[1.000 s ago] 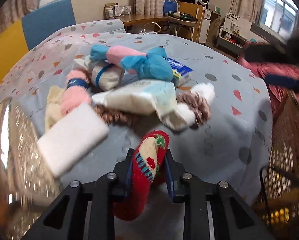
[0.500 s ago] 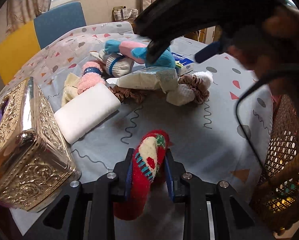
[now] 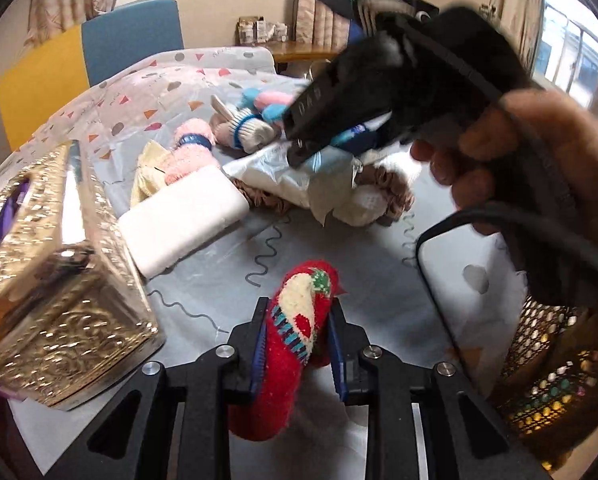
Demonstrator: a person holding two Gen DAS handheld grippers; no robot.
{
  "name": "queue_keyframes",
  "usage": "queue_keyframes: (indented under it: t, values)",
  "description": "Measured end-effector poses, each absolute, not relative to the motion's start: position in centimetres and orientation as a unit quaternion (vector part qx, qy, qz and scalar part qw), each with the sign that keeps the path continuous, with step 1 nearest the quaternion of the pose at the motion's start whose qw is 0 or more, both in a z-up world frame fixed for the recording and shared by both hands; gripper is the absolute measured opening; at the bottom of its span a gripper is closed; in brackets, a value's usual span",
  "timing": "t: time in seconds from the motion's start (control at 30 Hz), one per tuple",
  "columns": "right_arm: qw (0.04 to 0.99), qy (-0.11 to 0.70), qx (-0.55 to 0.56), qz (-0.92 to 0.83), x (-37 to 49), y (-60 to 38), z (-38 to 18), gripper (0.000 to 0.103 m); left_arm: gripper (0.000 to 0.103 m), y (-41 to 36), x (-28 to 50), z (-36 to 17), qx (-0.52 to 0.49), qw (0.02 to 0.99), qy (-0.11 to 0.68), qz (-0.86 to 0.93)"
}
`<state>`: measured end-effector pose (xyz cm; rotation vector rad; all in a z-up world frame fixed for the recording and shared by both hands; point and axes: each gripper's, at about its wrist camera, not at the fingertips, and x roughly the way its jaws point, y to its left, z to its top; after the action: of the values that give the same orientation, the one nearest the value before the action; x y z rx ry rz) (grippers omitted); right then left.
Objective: Organize soft objects
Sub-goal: 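Lift the red sock with the left tool while the right tool grasps the wet-wipes pack, then lower the red sock into the gold tin and open the left tool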
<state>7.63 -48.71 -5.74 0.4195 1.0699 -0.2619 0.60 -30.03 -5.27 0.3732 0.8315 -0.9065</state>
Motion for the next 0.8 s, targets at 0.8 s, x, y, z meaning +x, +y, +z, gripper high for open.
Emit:
queue_keyframes:
  t: [0.8]
  values:
    - [0.846, 0.507, 0.112, -0.124, 7.8, -47.2, -5.0, 0.041, 0.027, -17.5, 13.8, 10.3, -0.050, 0.892, 0.354, -0.278]
